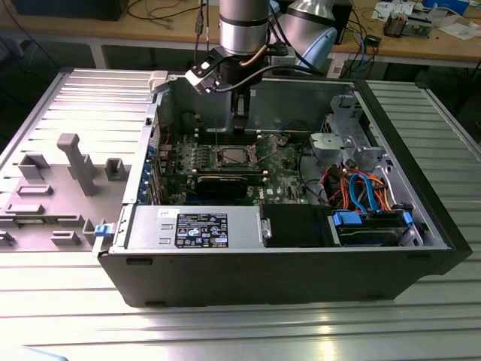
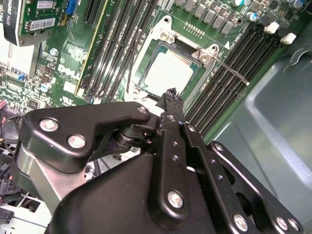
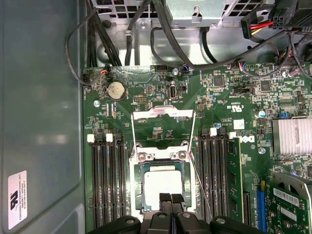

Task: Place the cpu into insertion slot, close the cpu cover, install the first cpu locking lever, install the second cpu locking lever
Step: 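Close the cpu cover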

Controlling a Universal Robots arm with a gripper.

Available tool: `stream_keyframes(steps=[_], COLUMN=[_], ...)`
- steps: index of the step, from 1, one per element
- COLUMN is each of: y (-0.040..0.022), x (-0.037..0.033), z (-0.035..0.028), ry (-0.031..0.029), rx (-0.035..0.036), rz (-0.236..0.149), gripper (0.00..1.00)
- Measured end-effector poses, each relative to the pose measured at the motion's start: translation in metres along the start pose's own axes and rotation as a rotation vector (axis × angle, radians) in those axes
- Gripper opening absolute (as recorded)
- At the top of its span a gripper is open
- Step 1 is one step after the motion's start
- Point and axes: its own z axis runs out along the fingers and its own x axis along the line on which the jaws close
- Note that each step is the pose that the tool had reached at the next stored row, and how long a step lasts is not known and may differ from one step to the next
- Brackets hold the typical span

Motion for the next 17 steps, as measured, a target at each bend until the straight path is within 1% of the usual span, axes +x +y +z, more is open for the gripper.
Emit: stream_keyframes(steps=[2, 4, 5, 9, 17], y=[0.0001, 0.0002, 0.0003, 0.0011, 0.0113], x=[0.0, -0.0003, -0.0005, -0.0005, -0.0001], z=[-0.0013, -0.0053, -0.0087, -0.0092, -0.0088], ry=[-0.0001, 0.0, -0.0001, -0.0002, 0.0], rx=[0.0001, 0.0, 0.0001, 0.0002, 0.0002], rz=[0.0, 0.0, 0.0, 0.0, 0.0], gripper=[0.11, 0.11, 0.11, 0.11, 0.11])
